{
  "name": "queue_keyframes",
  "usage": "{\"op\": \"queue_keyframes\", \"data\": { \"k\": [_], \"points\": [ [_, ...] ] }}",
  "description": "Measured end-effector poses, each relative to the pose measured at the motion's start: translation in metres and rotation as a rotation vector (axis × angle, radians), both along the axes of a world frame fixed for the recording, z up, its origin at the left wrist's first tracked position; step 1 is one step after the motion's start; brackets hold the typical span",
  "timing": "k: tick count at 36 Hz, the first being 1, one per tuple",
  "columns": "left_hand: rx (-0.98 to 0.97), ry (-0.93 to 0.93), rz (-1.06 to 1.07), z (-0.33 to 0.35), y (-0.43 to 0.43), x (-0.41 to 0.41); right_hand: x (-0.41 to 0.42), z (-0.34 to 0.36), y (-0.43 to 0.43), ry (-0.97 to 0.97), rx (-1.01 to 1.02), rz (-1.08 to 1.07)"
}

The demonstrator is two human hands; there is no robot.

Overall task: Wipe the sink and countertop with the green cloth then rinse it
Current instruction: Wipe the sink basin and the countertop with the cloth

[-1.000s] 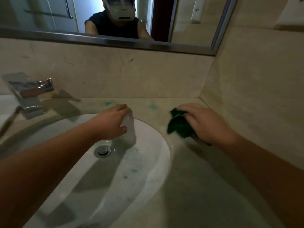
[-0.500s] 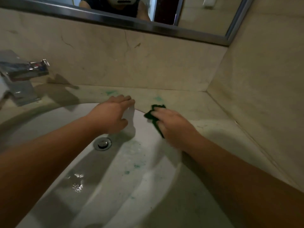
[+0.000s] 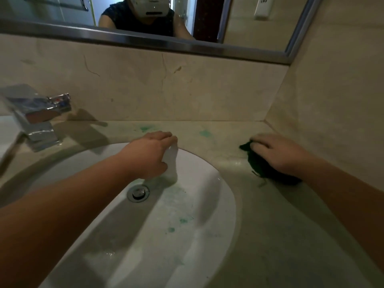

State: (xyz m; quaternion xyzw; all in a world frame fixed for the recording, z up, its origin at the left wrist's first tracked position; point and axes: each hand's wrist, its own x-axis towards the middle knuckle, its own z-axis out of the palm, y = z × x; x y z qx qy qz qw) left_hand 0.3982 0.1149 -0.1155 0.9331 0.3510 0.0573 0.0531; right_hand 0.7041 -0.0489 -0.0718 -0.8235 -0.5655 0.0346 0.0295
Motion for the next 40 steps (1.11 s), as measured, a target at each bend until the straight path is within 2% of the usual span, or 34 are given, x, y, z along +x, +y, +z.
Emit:
{"op": "queue_keyframes", "data": {
  "k": [2,5,8,11,15,18,21,25,28,32,35,38,40],
  "points": [
    [0.045,0.021,-0.005,0.004,-0.001,0.004,0.003,-0.025,0.008,-0.044,-0.079,-0.024],
    [0.111,0.064,-0.015,0.009,-0.001,0.013,-0.016,-0.036,0.02,0.008,0.008,-0.014],
    [0.1,0.075,-0.019,0.015,0.004,0.02,-0.057,-0.038,0.026,-0.037,0.073,0.253],
    [0.024,0.066,-0.048,0.021,0.012,0.022,-0.093,-0.035,0.028,0.087,0.151,0.346],
    [-0.028,0.107,-0.049,0.019,0.017,0.02,-0.101,-0.018,0.017,0.165,0.104,0.537],
    [-0.061,0.083,-0.059,0.014,0.02,0.015,-0.073,0.007,0.01,0.172,0.267,0.408],
    [-0.067,0.046,-0.069,0.014,0.022,0.014,-0.028,0.021,0.01,0.09,0.443,0.274],
    [-0.077,0.025,-0.069,0.012,0.023,0.016,0.035,-0.014,0.006,-0.282,0.119,0.217],
    [-0.1,0.015,-0.074,0.01,0.028,0.013,0.06,-0.047,0.008,-0.359,-0.043,0.073],
    [-0.102,-0.031,-0.075,0.005,0.035,0.007,0.071,-0.05,0.029,-0.209,0.03,-0.107],
    [-0.036,-0.034,-0.047,0.005,0.038,0.001,0.077,-0.046,0.051,-0.016,0.101,-0.17],
    [-0.026,0.0,-0.039,0.007,0.036,0.001,0.073,-0.041,0.063,0.12,0.086,-0.181],
    [-0.036,0.007,-0.033,0.006,0.036,0.003,0.065,-0.04,0.074,0.131,0.098,-0.138]
  ]
}}
